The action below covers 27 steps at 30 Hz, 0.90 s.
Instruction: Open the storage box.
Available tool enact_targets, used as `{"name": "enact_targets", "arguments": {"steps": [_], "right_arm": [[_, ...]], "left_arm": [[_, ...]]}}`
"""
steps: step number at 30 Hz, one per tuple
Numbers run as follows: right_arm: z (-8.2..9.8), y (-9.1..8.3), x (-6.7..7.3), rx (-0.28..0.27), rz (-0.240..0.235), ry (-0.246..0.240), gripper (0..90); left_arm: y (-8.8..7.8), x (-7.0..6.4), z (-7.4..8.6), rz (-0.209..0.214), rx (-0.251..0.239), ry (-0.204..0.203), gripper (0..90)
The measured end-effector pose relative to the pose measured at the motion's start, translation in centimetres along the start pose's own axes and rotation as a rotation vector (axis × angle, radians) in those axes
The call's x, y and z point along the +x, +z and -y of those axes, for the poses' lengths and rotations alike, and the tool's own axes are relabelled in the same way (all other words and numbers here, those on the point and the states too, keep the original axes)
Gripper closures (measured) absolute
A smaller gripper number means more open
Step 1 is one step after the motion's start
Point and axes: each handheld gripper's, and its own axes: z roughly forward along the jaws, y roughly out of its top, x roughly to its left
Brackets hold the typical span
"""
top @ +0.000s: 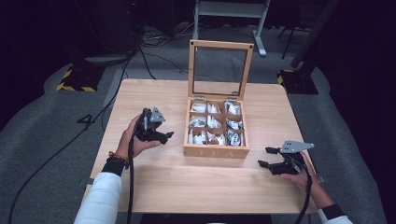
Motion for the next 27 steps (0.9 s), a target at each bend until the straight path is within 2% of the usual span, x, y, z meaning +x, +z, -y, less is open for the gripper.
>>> {"name": "enact_targets", "arguments": {"steps": [6, 7, 8, 11, 14, 17, 18, 19, 22, 24, 27], "right_arm": [[-1.5, -0.9, 0.2, -0.035, 0.025, -0.013, 34.3], [-1.7, -1.1, 0.2, -0.039, 0.026, -0.012, 34.4], [-2.3, -1.4, 0.2, -0.052, 0.019, -0.009, 39.1], [-2.9, -1.6, 0.3, -0.069, -0.002, -0.023, 40.5], [-4.1, -1.7, 0.6, -0.086, 0.014, -0.035, 40.0], [-5.4, -1.5, 0.9, -0.101, 0.018, -0.046, 40.0], [-5.7, -1.4, 0.9, -0.103, 0.017, -0.050, 40.0], [-6.2, -1.3, 1.1, -0.105, 0.016, -0.053, 40.0], [-7.4, -0.6, 1.5, -0.108, 0.007, -0.067, 40.3], [-8.1, -0.2, 1.7, -0.113, 0.003, -0.073, 40.5], [-9.3, 0.7, 2.2, -0.111, -0.015, -0.078, 40.8]], "left_arm": [[-0.8, -1.7, 2.6, 0.041, 0.002, 0.002, 18.3], [-0.9, -2.0, 3.1, 0.043, 0.006, 0.005, 18.3], [-0.9, -2.3, 3.5, 0.043, 0.010, 0.007, 18.0], [-0.8, -2.9, 4.5, 0.043, 0.020, 0.009, 17.7], [-0.8, -3.5, 5.5, 0.047, 0.038, -0.004, 17.7], [-1.0, -3.5, 6.0, 0.087, 0.039, -0.026, 17.5], [-1.2, -3.7, 6.1, 0.072, 0.028, -0.025, 17.4], [-1.2, -3.9, 6.4, 0.038, 0.027, -0.010, 17.4], [-0.9, -4.1, 6.9, 0.073, 0.051, -0.021, 17.3], [-0.9, -4.4, 7.2, 0.061, 0.046, -0.013, 17.2], [-0.8, -4.8, 7.7, 0.074, 0.047, -0.010, 17.1]]}}
